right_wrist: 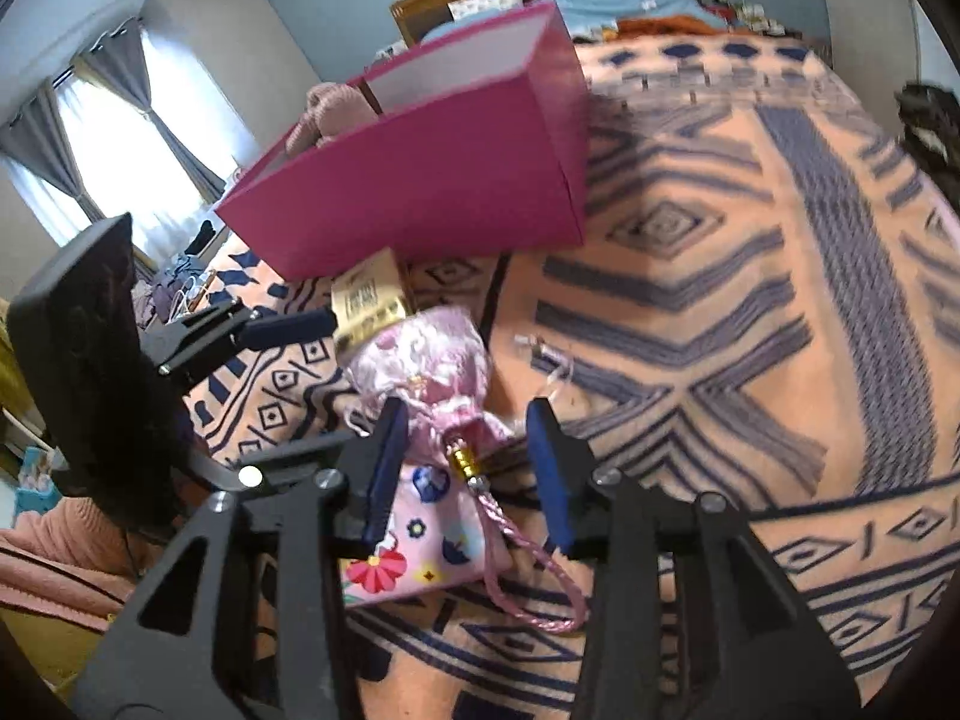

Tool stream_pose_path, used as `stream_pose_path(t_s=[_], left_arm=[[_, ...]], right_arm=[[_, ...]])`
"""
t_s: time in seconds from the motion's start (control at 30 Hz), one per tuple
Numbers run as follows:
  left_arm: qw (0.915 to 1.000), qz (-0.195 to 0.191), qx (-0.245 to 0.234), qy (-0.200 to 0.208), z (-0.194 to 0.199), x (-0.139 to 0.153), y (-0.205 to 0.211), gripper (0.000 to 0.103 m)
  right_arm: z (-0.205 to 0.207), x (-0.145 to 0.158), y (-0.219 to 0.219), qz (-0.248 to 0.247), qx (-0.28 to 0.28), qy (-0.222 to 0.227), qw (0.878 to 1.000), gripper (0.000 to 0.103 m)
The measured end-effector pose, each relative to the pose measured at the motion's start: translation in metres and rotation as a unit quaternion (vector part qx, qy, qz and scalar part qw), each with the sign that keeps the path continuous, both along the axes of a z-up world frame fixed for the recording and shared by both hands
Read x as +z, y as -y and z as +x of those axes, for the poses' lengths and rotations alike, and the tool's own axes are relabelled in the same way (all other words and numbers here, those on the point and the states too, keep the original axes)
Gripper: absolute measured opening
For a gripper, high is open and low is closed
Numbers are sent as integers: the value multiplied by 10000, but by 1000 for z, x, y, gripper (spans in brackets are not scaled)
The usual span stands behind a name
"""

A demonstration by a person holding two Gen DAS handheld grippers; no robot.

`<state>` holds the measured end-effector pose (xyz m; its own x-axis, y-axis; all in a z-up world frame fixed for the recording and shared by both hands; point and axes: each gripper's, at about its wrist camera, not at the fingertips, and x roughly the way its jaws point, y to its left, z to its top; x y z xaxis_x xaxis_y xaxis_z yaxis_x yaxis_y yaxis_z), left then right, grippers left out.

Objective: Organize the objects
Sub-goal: 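Grasp the pink floral pouch by its drawstring neck with the right gripper, then carry the pink floral pouch into the magenta box and open the right gripper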

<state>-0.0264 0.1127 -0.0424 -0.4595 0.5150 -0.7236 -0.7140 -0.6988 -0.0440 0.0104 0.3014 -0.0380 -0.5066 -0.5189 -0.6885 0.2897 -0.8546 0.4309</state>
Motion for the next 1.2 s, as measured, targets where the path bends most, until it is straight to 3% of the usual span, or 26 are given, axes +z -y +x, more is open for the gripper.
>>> stream_pose_path(t_s=[0.27,0.57,0.63,0.7,0.8,1.0,1.07,1.2], left_arm=[[9999,-54,-137,-6,2,1,-7,85],[9995,-132,-289,-92,1,-1,-17,84],[9995,-141,-267,-32,-2,-4,-19,74],[9997,-91,-218,-15,-5,-3,-19,71],[9997,-43,-198,95,-8,-3,-19,55],[9988,215,-84,425,-17,-7,-13,49],[9986,255,-65,467,-19,-7,-11,48],[9987,222,-79,447,-18,-8,-13,48]], right_arm=[[-4,0,2,-147,70,-42,9999,30],[-2,23,-5,-182,7,-325,9993,24],[-4,26,-5,-168,2,-361,9992,22],[-6,29,-4,-171,2,-395,9991,22],[-8,31,-1,-13,-2,-443,9990,22],[-6,29,6,233,-67,-577,9980,30],[-6,26,6,311,-114,-583,9977,44],[-10,20,10,272,-51,-508,9983,46]])
